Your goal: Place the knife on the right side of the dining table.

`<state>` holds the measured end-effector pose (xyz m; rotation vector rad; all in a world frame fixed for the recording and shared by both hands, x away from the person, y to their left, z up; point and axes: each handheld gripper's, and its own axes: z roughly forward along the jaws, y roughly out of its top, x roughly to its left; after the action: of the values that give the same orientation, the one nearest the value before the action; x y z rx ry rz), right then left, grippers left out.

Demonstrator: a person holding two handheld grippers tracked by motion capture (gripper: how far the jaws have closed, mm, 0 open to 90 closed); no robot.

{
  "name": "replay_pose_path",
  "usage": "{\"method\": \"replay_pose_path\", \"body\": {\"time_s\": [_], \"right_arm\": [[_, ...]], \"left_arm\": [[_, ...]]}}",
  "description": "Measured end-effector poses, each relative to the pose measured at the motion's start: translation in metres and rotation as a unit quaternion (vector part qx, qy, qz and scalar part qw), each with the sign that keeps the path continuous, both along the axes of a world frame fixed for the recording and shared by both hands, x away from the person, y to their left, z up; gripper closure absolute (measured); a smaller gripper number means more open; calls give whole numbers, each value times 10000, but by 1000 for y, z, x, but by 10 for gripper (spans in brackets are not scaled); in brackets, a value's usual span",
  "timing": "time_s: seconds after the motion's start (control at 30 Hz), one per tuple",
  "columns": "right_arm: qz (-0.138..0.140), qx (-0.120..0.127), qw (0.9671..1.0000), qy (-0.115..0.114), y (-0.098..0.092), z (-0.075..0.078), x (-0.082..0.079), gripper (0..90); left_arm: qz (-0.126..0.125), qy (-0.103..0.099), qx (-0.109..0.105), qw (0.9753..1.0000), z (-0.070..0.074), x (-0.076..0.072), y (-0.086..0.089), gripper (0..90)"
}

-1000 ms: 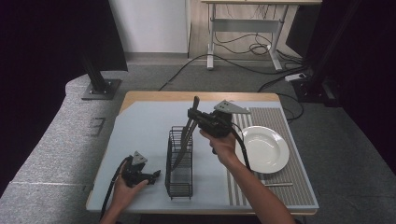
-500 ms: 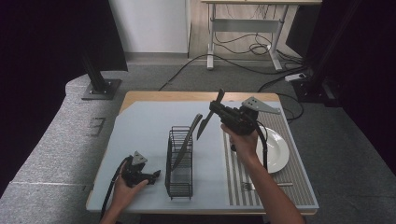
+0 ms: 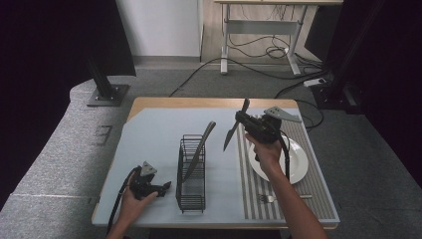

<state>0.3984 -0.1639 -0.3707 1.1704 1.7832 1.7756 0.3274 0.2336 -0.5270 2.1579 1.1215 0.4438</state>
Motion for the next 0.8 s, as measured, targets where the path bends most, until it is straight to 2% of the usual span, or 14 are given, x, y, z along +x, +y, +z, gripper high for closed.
{"method": "replay_pose_path", "body": {"time_s": [0.3,0.5,0.8], "right_arm": [[-400,-215,9987,239,-13,-18,31,837],[-675,-386,9968,208,-22,-30,50,837],[-820,-458,9953,227,-27,-41,70,837]], "left_arm": [[-1,4,0,10000,0,0,0,131],[-1,0,2,10000,0,0,0,132],[-4,1,6,10000,0,0,0,132]]}}
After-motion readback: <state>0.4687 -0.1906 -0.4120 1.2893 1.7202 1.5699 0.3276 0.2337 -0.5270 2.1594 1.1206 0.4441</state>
